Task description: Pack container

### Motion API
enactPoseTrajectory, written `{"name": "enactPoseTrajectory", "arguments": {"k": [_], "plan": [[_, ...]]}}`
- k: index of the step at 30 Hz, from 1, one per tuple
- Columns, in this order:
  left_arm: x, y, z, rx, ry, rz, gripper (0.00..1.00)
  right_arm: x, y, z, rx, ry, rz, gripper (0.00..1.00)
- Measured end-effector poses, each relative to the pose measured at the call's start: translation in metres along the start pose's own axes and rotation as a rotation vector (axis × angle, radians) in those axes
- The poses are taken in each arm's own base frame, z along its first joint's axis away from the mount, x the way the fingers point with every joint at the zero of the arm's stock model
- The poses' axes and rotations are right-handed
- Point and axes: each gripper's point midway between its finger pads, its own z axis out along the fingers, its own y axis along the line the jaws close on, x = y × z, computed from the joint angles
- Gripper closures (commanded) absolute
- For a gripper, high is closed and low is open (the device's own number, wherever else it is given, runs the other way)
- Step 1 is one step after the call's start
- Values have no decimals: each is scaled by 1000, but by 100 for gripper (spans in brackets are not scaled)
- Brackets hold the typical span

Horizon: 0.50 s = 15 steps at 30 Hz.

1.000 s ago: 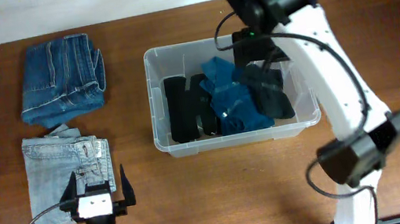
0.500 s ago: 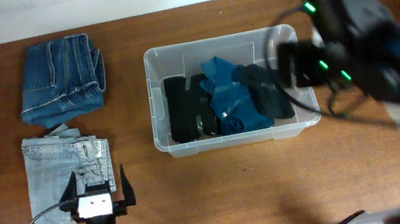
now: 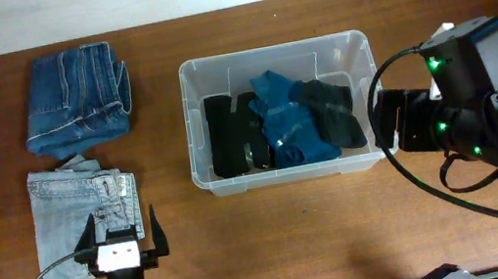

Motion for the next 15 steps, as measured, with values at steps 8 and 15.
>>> {"name": "enactPoseTrajectory", "arguments": {"k": [8,15], "plan": [[0,0,0,0,0,0,1,2,3,0,-20,10,0,2],[0,0,0,0,0,0,1,2,1,2,-4,13,-2,2]]}}
